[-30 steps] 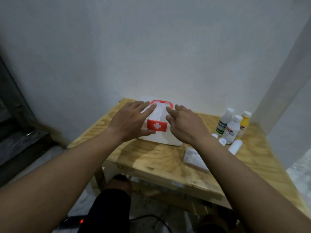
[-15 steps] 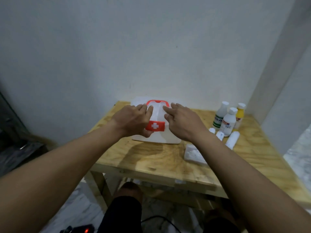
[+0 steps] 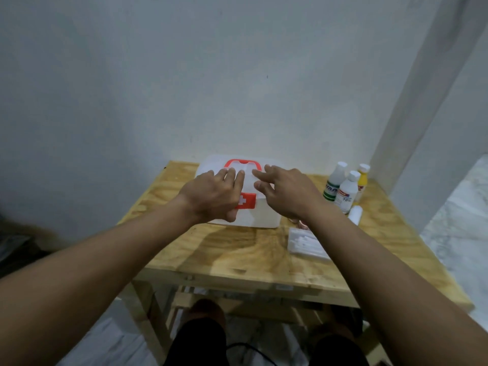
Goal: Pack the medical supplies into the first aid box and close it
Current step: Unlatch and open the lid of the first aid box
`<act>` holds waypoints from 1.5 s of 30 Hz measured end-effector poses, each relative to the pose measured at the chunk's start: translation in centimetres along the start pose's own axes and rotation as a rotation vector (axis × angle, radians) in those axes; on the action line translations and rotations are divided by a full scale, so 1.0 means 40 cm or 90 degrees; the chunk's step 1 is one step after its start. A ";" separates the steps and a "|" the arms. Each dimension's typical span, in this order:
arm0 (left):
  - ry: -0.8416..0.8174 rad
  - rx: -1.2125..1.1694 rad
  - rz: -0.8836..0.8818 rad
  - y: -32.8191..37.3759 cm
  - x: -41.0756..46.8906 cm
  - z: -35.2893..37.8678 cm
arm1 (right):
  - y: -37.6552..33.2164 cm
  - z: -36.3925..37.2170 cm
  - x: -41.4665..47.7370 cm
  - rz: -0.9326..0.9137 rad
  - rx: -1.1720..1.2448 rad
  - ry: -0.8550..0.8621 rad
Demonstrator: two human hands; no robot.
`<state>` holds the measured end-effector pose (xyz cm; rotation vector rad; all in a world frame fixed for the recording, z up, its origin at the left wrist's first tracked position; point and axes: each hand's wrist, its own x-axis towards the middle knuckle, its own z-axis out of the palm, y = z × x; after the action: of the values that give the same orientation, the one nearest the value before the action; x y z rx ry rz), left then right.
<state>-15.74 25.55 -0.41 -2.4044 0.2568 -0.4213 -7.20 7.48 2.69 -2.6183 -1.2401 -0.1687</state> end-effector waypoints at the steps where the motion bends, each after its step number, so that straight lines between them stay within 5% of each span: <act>1: 0.002 -0.003 -0.006 0.004 0.002 0.000 | -0.002 0.000 0.001 0.001 -0.006 0.001; 10: -0.009 -0.001 -0.063 0.022 0.004 -0.005 | -0.006 0.001 -0.001 -0.006 -0.017 0.012; 13: 0.066 -0.017 -0.084 0.016 -0.016 -0.004 | -0.006 0.003 0.000 -0.009 -0.013 0.010; 18: 0.167 -0.147 -0.312 0.093 -0.069 0.017 | -0.005 0.001 -0.004 -0.014 -0.028 0.008; 23: 0.258 -0.567 -0.661 0.211 -0.035 -0.050 | -0.010 0.005 0.012 -0.054 -0.077 -0.001; 30: 0.220 -1.296 -1.101 0.227 0.005 -0.061 | 0.003 0.010 0.034 -0.051 -0.054 -0.017; 36: 0.306 -1.591 -1.143 0.226 0.009 -0.073 | 0.007 0.014 0.035 -0.052 -0.042 -0.010; 45: 0.382 -1.629 -1.117 0.243 0.014 -0.056 | 0.009 0.017 0.033 -0.054 -0.039 -0.008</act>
<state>-16.74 16.72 -5.01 0.6049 0.6675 0.5900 -6.07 8.42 2.24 -2.6245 -1.3715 -0.2085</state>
